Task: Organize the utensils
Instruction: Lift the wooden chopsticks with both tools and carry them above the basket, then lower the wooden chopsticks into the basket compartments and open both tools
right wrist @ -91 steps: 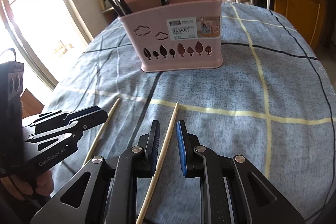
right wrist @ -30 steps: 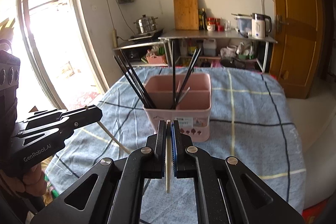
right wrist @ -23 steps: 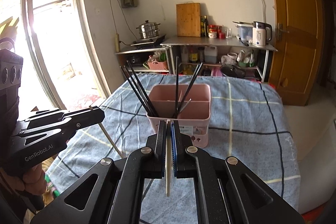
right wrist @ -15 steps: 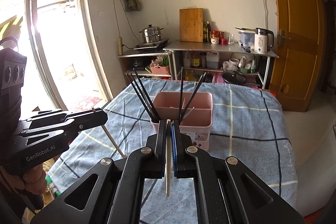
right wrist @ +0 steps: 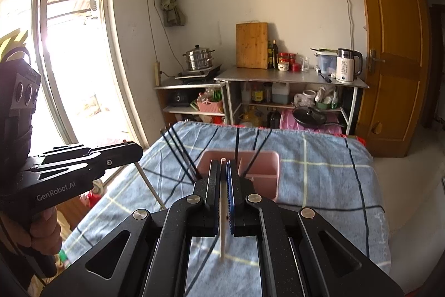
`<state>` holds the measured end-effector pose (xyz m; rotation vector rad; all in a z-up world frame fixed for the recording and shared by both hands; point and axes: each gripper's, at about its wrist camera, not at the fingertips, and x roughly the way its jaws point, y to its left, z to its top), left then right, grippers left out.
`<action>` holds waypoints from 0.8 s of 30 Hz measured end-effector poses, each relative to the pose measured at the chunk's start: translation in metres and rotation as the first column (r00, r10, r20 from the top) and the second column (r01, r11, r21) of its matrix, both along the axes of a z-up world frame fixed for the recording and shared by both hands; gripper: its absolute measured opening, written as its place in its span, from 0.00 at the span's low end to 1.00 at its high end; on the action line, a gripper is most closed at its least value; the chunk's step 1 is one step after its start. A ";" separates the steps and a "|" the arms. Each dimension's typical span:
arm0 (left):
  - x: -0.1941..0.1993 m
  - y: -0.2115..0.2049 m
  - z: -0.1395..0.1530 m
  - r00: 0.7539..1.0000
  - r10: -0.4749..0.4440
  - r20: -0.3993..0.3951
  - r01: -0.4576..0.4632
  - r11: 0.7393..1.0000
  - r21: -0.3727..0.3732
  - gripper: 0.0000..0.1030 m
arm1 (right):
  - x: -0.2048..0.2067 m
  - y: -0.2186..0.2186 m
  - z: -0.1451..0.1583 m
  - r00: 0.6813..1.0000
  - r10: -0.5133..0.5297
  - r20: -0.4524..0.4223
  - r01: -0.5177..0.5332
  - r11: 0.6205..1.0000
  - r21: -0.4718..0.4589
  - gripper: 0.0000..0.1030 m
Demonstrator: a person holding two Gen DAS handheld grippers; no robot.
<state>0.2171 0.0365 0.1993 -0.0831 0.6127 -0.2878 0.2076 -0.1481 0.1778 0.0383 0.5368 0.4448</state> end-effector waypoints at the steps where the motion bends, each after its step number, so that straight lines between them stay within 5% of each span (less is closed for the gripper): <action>1: 0.005 0.003 0.002 1.000 0.003 0.001 -0.003 1.000 -0.003 0.04 | 0.002 0.001 0.001 1.000 -0.001 0.001 0.001 1.000 0.000 0.04; 13: 0.052 0.014 0.026 0.999 0.026 0.040 -0.025 1.000 -0.016 0.04 | 0.044 0.022 0.025 0.998 -0.006 0.065 0.006 1.000 0.006 0.04; 24: 0.084 0.012 0.010 0.999 0.035 0.034 -0.034 0.999 -0.004 0.04 | 0.071 0.036 0.017 0.997 -0.002 0.074 0.001 1.000 0.004 0.04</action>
